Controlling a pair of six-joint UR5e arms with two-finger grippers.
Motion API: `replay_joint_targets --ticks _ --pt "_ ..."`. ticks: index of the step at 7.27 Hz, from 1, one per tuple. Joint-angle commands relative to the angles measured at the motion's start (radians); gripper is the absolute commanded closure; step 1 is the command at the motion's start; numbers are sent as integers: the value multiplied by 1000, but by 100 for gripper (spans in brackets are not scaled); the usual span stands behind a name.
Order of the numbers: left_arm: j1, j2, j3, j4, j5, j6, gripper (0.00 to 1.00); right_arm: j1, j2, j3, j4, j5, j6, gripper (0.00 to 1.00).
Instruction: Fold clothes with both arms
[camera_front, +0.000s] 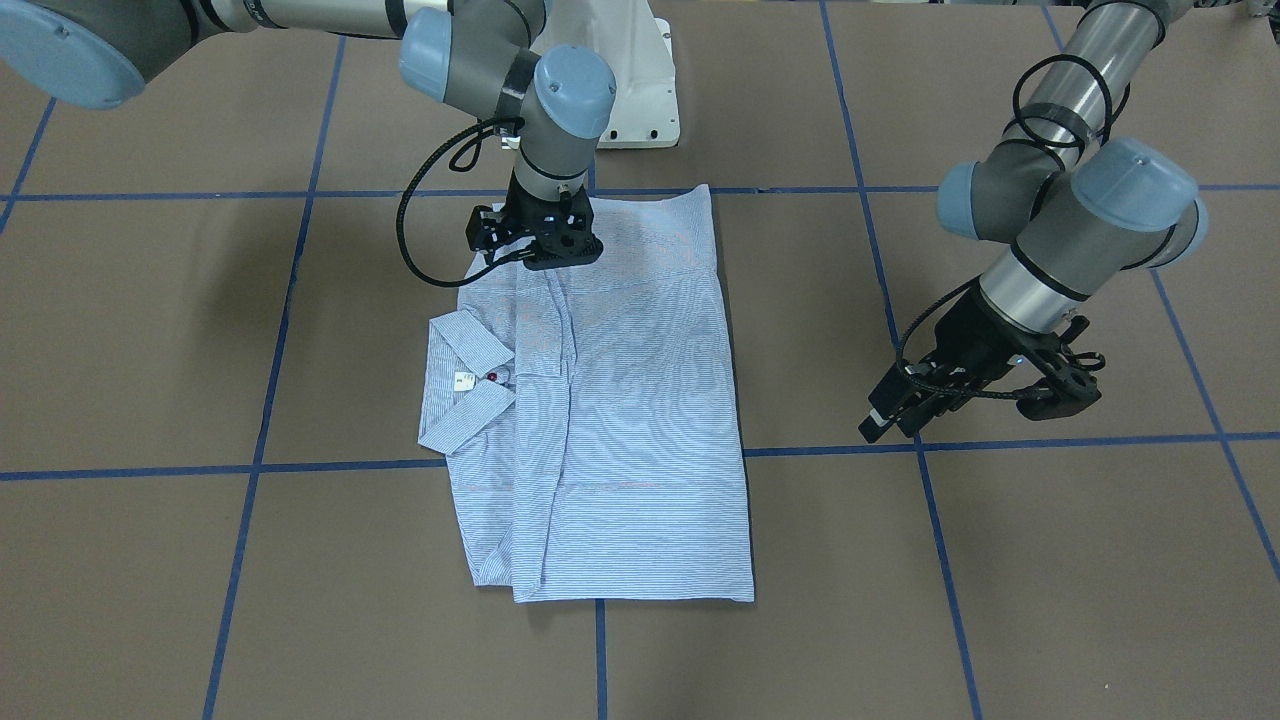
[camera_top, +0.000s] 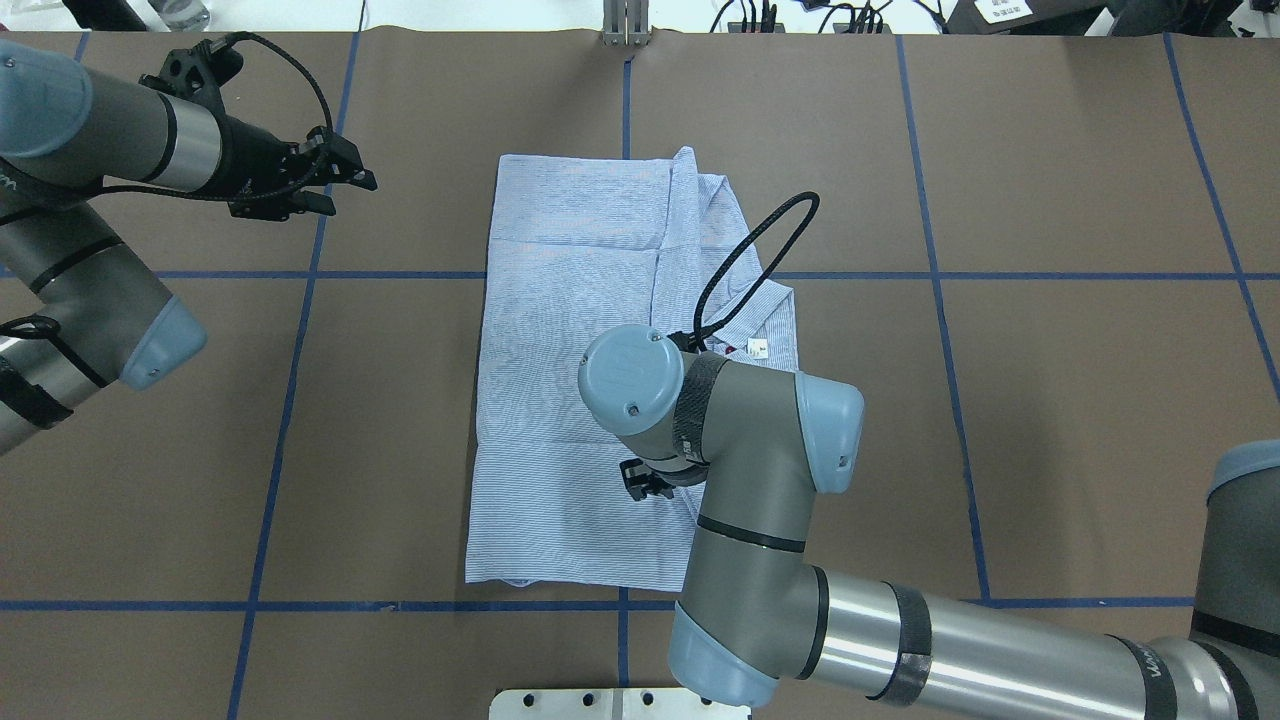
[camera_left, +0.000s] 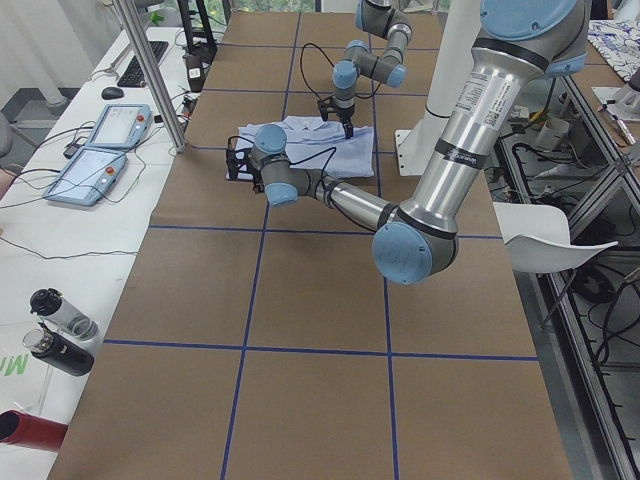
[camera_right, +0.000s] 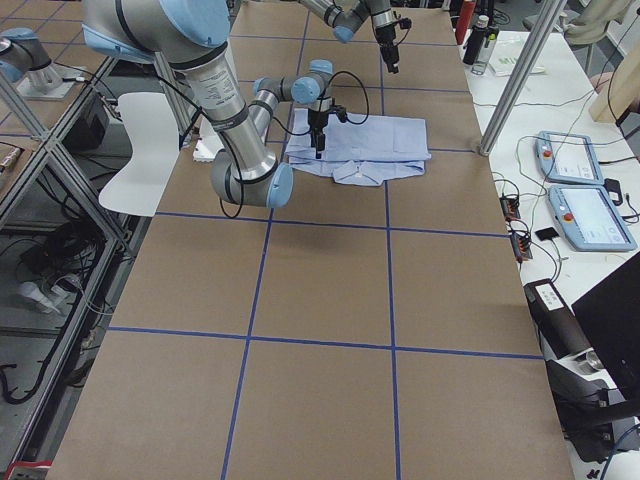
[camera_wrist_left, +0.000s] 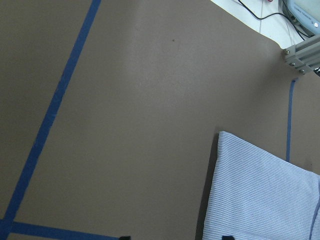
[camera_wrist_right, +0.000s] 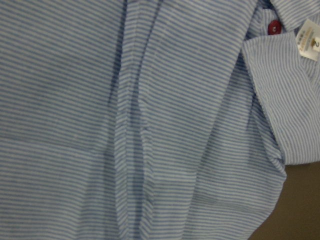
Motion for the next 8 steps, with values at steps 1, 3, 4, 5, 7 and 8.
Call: replay_joint_targets --ticks 1,3,4,5,7,8 --pt "0 5 -7 0 0 0 32 1 -2 -18 4 1 -2 0" --pt "0 5 -8 0 -15 0 32 3 2 -22 6 1 4 0" --pt "0 5 -13 0 -20 0 32 12 -3 -25 6 2 -2 0" --pt "-3 5 -22 0 -34 -2 32 26 -12 -27 6 2 -11 0" --pt "-3 19 -37 0 -35 -2 32 73 -44 -24 4 30 -67 0" --pt "-3 20 -45 0 -35 -2 32 105 -60 -13 3 65 -80 0"
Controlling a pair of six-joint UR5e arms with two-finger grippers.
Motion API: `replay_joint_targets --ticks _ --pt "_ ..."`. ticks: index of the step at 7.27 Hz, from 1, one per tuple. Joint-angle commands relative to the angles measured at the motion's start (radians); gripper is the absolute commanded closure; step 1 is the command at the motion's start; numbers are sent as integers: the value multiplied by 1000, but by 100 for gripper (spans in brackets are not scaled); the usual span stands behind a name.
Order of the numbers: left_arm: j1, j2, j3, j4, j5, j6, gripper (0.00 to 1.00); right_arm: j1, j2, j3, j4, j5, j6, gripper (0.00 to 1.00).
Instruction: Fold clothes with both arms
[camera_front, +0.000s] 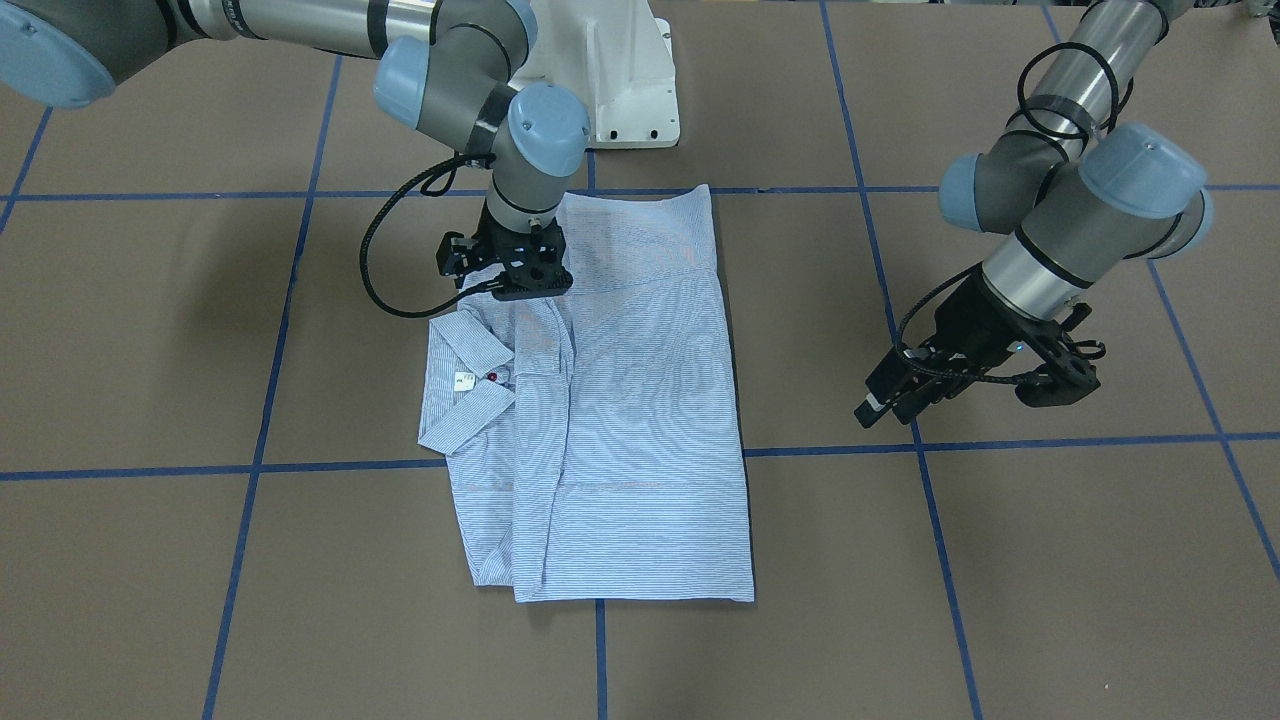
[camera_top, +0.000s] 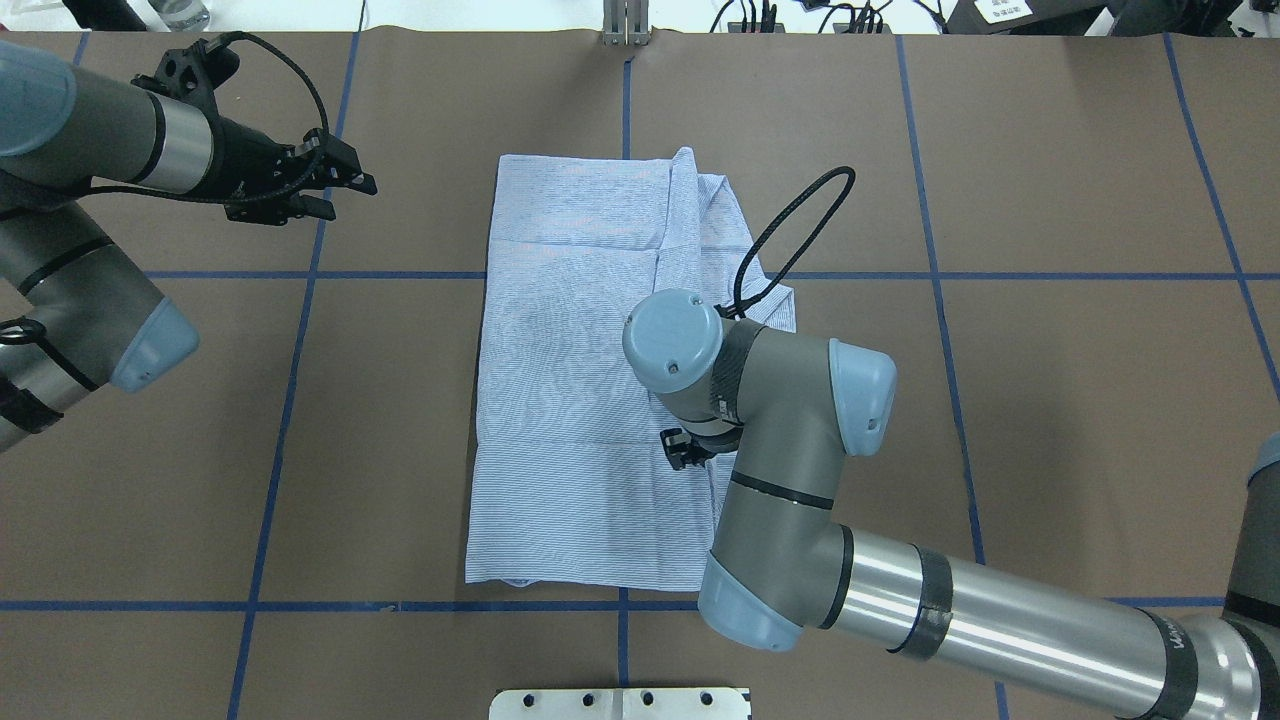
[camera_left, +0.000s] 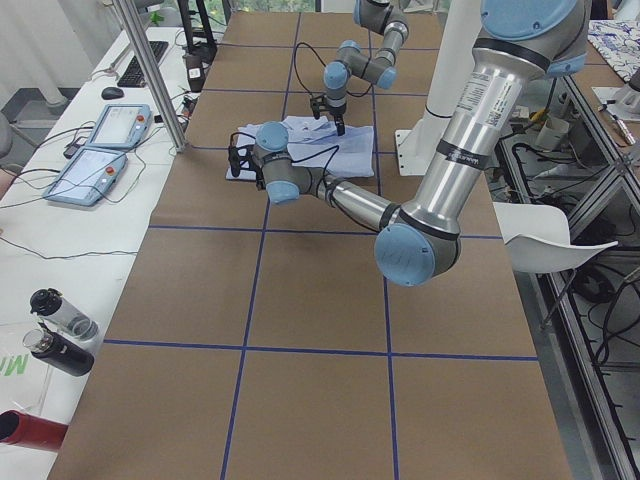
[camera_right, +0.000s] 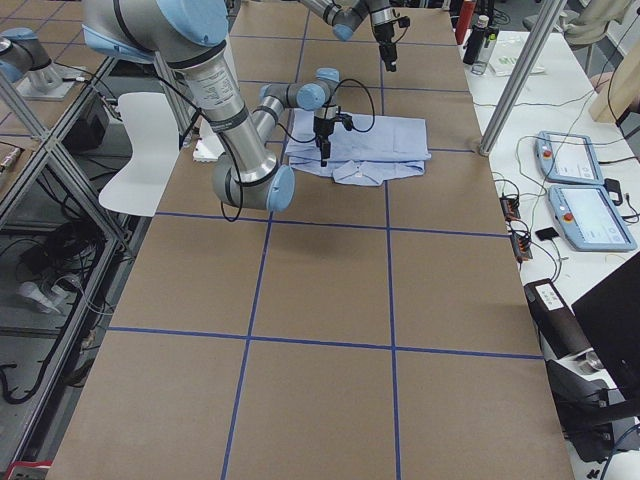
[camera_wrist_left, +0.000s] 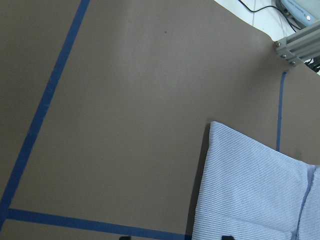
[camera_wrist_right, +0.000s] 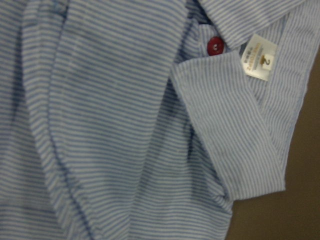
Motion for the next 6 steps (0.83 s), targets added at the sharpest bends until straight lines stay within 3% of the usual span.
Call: replay_joint_targets --ticks 1,3,4,6 --pt "0 7 -22 14 -1 0 32 42 -49 24 -3 35 -30 0" --pt "0 5 -53 55 -1 0 33 55 -144 159 -28 35 -30 0" --pt "0 5 -61 63 -1 0 33 55 -143 191 -87 35 -30 0" --pt "2 4 -75 86 -1 0 33 55 -132 202 -98 37 5 0"
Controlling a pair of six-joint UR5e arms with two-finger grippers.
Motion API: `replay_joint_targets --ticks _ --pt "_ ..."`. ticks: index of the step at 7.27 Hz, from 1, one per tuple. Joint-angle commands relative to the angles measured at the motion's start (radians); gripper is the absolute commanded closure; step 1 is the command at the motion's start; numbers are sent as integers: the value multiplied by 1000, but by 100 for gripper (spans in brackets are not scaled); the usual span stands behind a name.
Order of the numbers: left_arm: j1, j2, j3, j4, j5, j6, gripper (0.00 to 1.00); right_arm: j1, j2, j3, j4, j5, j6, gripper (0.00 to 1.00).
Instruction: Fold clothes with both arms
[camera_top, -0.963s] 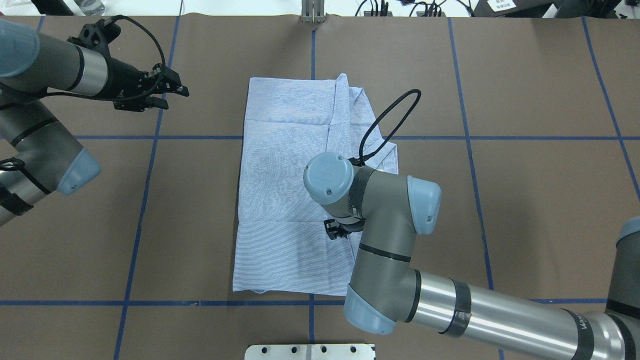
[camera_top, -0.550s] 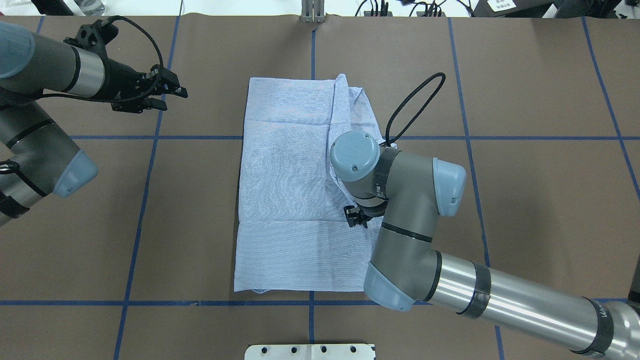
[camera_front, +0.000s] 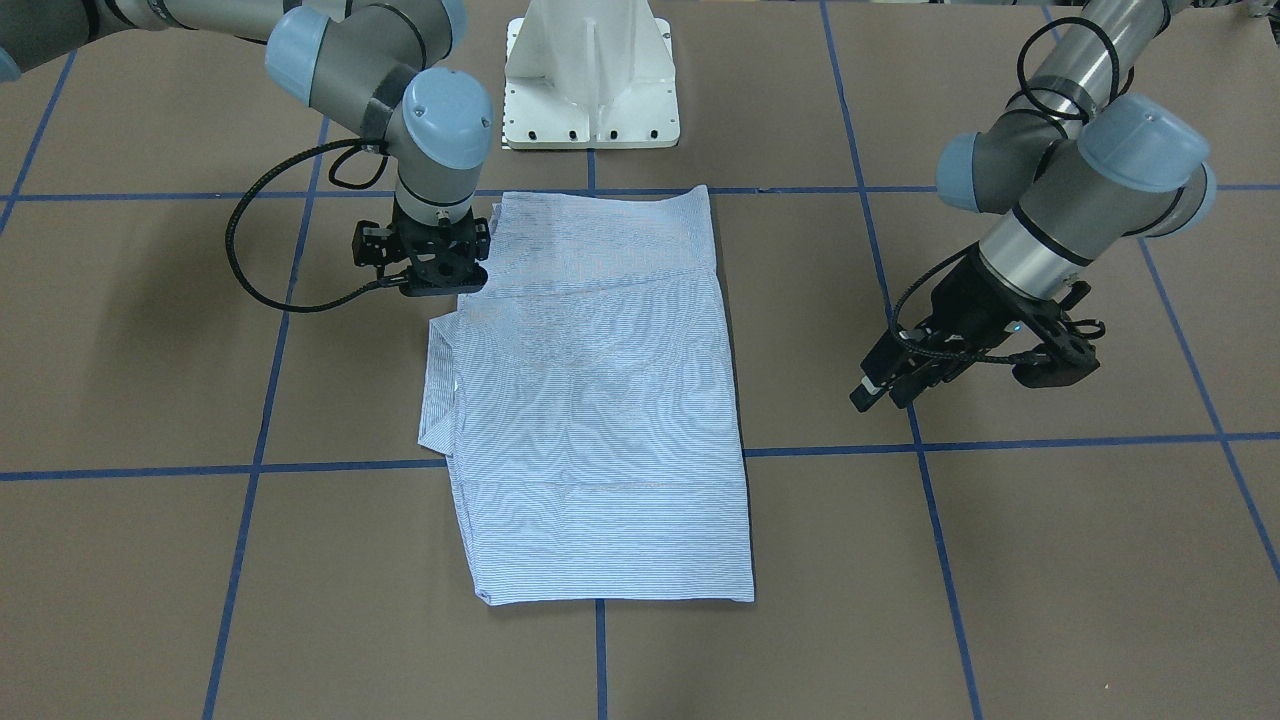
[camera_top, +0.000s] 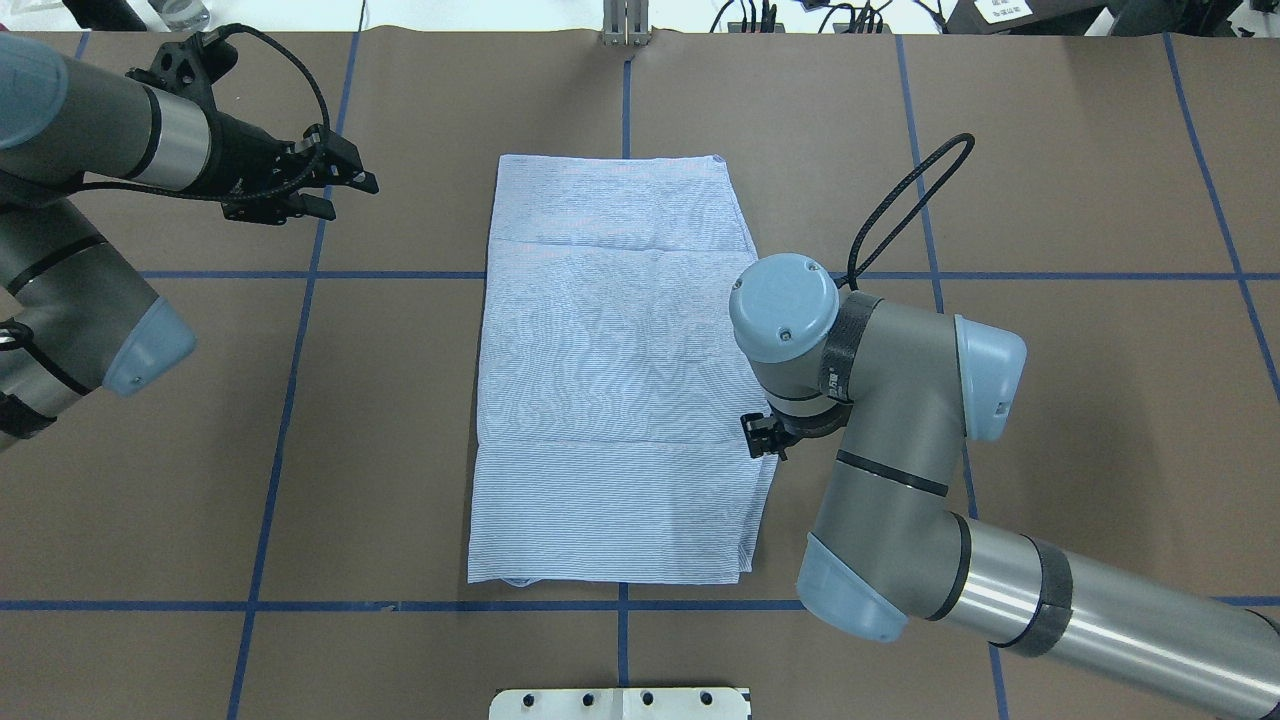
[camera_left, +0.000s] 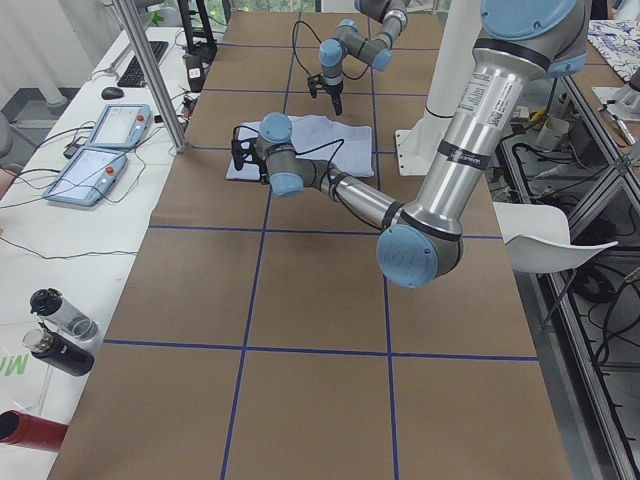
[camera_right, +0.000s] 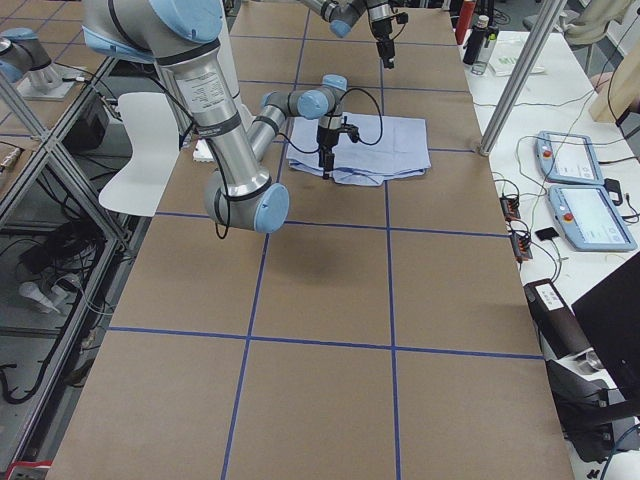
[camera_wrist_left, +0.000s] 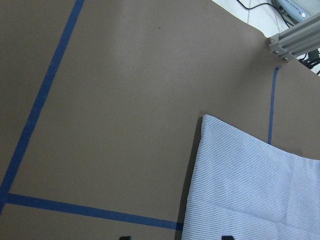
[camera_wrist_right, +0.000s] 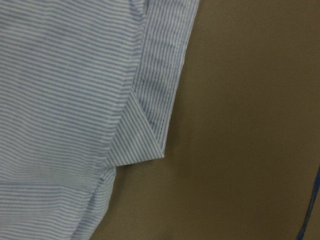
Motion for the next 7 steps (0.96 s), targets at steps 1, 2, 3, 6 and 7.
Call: replay_joint_targets --ticks 1,2,3,6,7 --pt "1 -3 -10 9 0 0 33 -4 0 38 1 9 149 0" --pt "1 -3 -12 9 0 -9 33 -27 1 82 8 9 379 0" --pt "2 -3 -13 9 0 -9 33 -71 -20 90 131 6 566 0" --pt "1 0 -15 9 2 -11 33 -150 -134 95 536 -90 1155 0" --pt "-1 0 -15 9 2 -11 33 -182 -138 130 535 -161 1278 2"
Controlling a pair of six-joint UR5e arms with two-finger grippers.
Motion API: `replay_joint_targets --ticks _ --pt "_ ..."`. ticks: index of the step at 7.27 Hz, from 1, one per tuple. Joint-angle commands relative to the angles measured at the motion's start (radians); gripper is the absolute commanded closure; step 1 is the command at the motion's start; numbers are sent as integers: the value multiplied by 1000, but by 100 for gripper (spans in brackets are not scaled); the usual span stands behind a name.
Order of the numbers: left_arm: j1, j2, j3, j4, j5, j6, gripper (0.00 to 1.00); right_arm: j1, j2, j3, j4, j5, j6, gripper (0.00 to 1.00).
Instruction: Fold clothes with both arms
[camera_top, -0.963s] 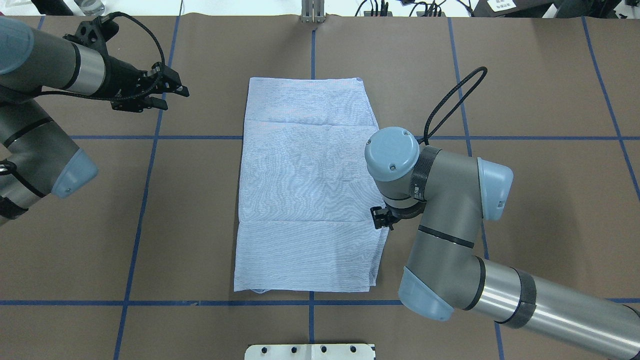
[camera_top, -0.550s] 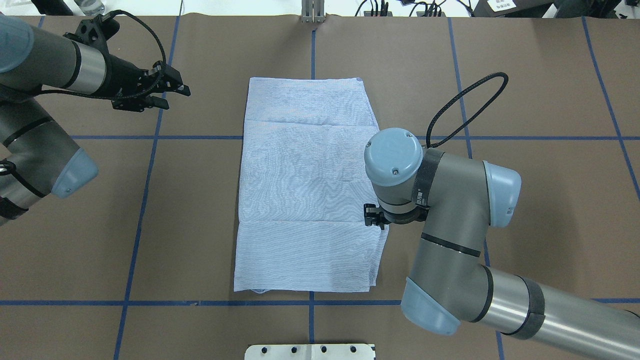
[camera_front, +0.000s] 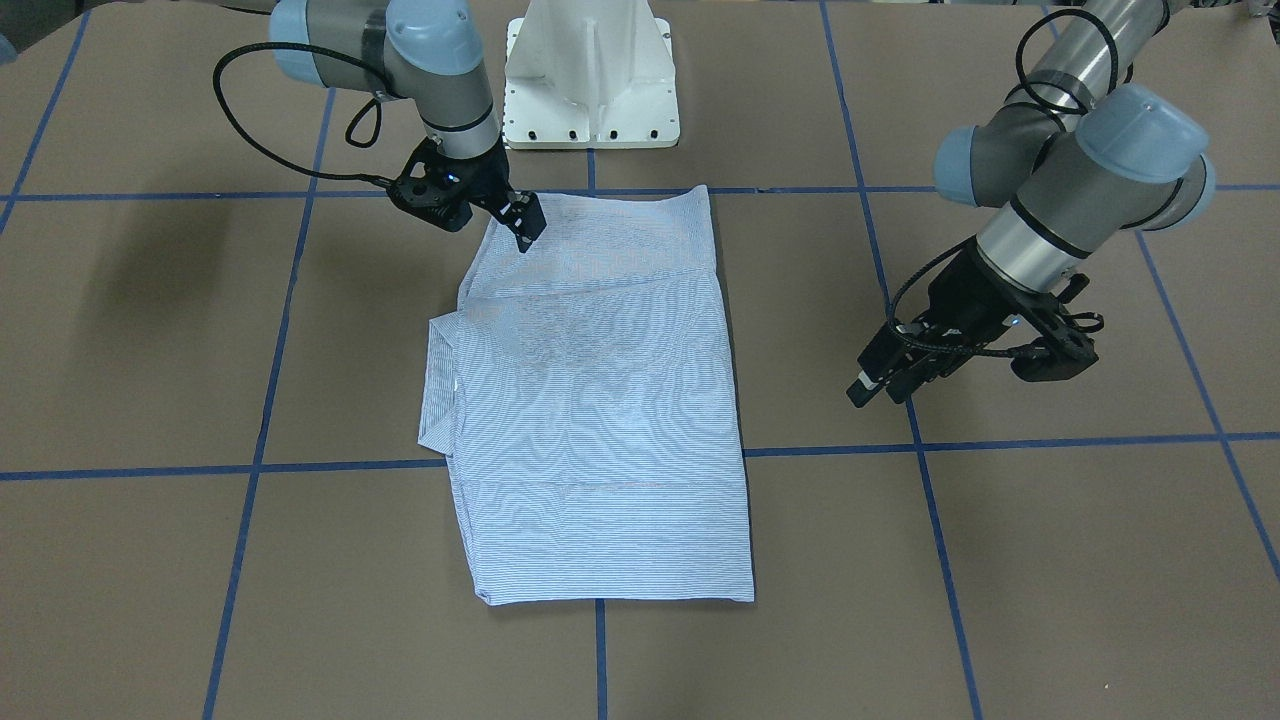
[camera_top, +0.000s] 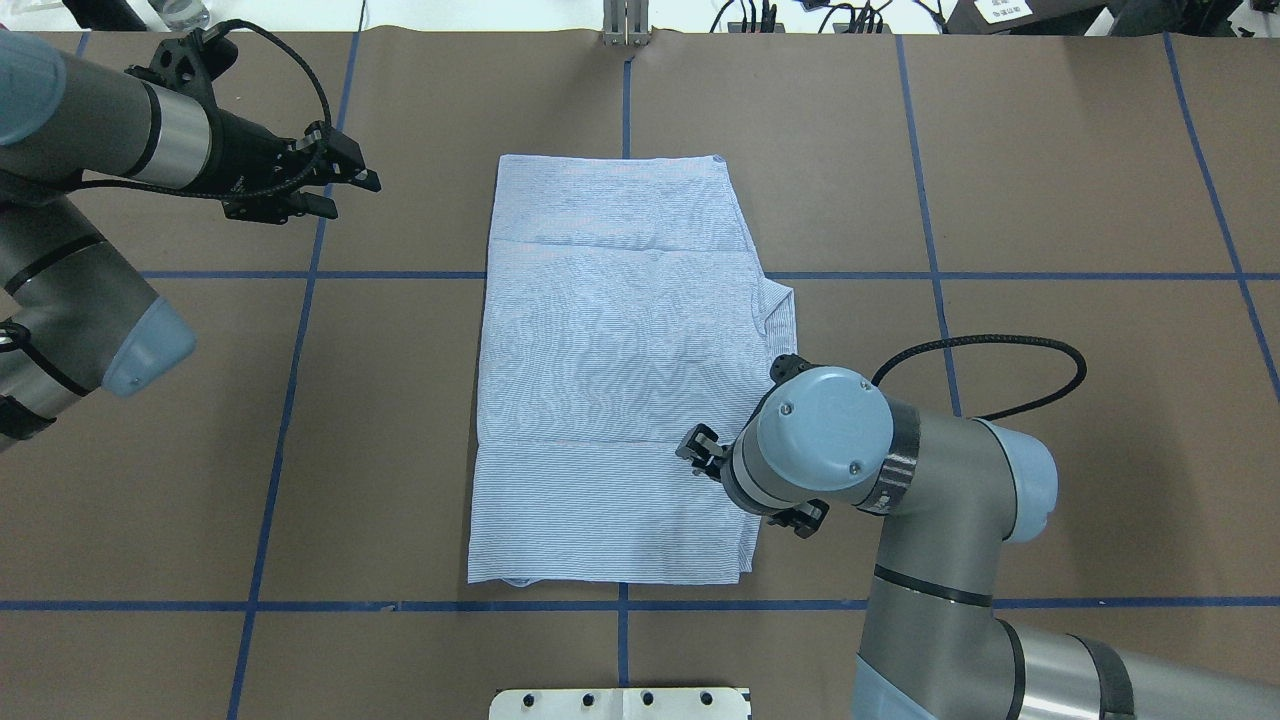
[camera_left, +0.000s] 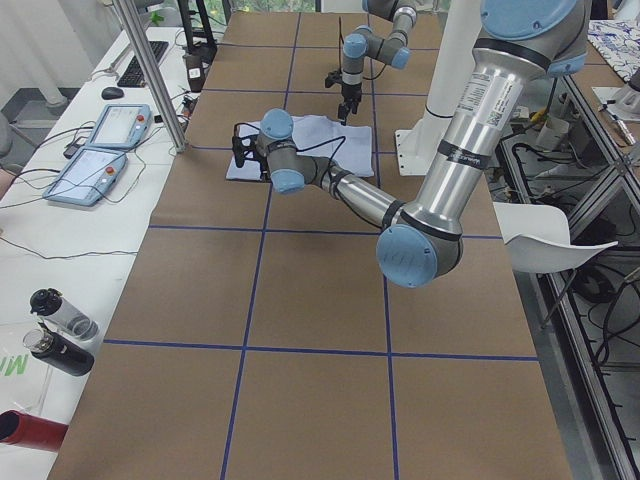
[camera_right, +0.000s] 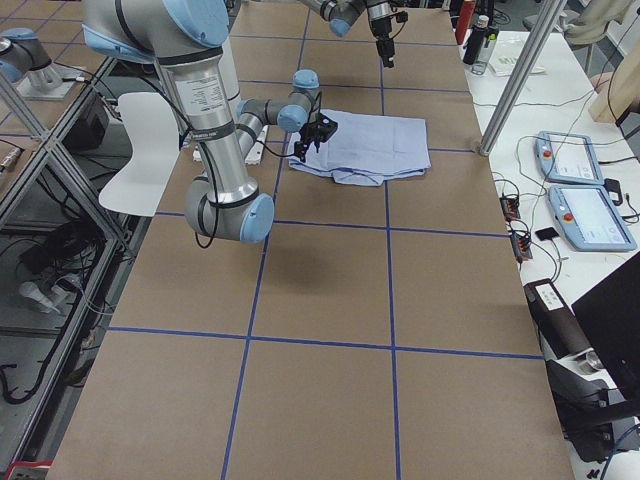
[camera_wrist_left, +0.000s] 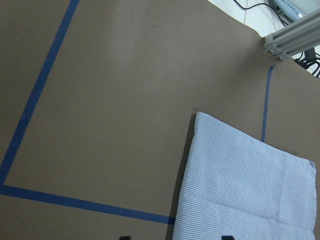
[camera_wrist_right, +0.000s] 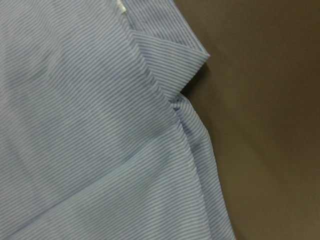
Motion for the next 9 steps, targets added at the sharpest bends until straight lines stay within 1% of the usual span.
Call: replay_joint_targets --ticks 1,2,3,5,6,7,8,9 --pt "-1 0 -2 0 2 0 33 -71 -34 49 39 -153 334 4" --pt "-1 0 -2 0 3 0 33 -93 -56 52 43 -193 441 7" --pt "-1 0 -2 0 3 0 33 -96 -53 53 43 -197 521 11" --pt "0 -1 -2 0 3 0 32 -137 -73 49 48 -214 555 12" --pt "2 -1 -2 0 3 0 32 -148 -90 44 89 -214 557 12" --pt "2 -1 -2 0 5 0 33 -154 -94 43 105 -214 558 12" --pt "2 -1 -2 0 5 0 33 -183 -90 34 105 -217 552 12" --pt "2 -1 -2 0 5 0 33 -182 -90 32 105 -217 548 13"
